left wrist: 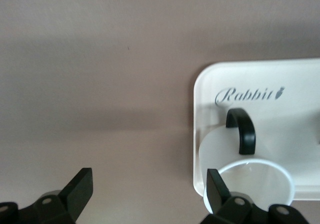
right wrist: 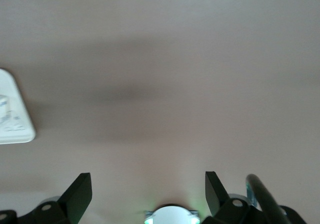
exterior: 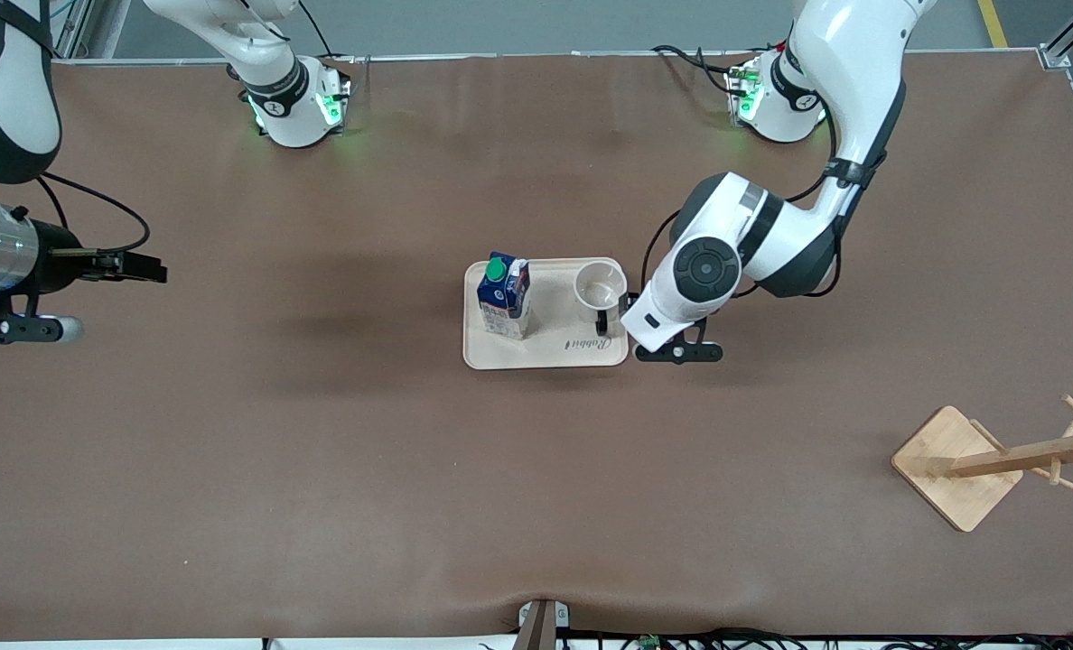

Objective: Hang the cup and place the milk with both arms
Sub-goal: 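Grasp the mug rim with the left gripper while the right gripper reaches the carton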

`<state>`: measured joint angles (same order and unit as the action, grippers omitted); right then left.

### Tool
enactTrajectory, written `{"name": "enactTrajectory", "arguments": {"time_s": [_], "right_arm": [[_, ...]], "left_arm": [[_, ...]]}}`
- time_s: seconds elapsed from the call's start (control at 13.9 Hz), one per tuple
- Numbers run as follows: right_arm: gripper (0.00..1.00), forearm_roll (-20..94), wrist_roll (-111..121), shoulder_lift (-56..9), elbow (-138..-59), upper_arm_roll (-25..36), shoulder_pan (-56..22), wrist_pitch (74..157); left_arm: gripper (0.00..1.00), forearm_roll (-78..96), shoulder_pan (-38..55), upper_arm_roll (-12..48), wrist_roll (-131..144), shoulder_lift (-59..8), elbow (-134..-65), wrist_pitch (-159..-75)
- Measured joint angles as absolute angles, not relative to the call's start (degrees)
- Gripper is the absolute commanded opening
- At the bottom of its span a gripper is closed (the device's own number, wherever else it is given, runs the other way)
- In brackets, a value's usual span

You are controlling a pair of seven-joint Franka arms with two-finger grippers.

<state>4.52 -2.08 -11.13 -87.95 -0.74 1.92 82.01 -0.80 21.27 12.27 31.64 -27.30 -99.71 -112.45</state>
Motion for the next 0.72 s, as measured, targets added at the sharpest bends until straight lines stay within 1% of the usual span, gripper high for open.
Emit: {"name": "enactTrajectory", "arguments": {"time_s": [0.22, 0.36, 0.57, 0.72], "right_arm": [[1.0, 8.4, -3.1, -11.6, -88.0, -0.7, 1.8, 81.3], [1.0, 8.9, -6.2, -11.7, -88.0, -0.8, 0.9, 81.2], [1.0, 9.0, -11.3, -12.5, -88.0, -0.9, -2.2, 81.4], [1.0, 9.0, -12.3, -13.7, -88.0, -0.9, -3.5, 81.8]], "left_arm": [[1.0, -0.8, 24.0, 12.4, 35.5, -27.3, -100.6, -113.3], [0.96, -0.8, 25.5, 12.5, 37.5, -27.3, -100.7, -114.0], [0.87, -0.6, 25.7, 12.6, 38.0, -27.4, -102.7, -116.9], [0.75, -0.5, 25.7, 12.6, 38.5, -27.6, -104.8, -119.5]]}}
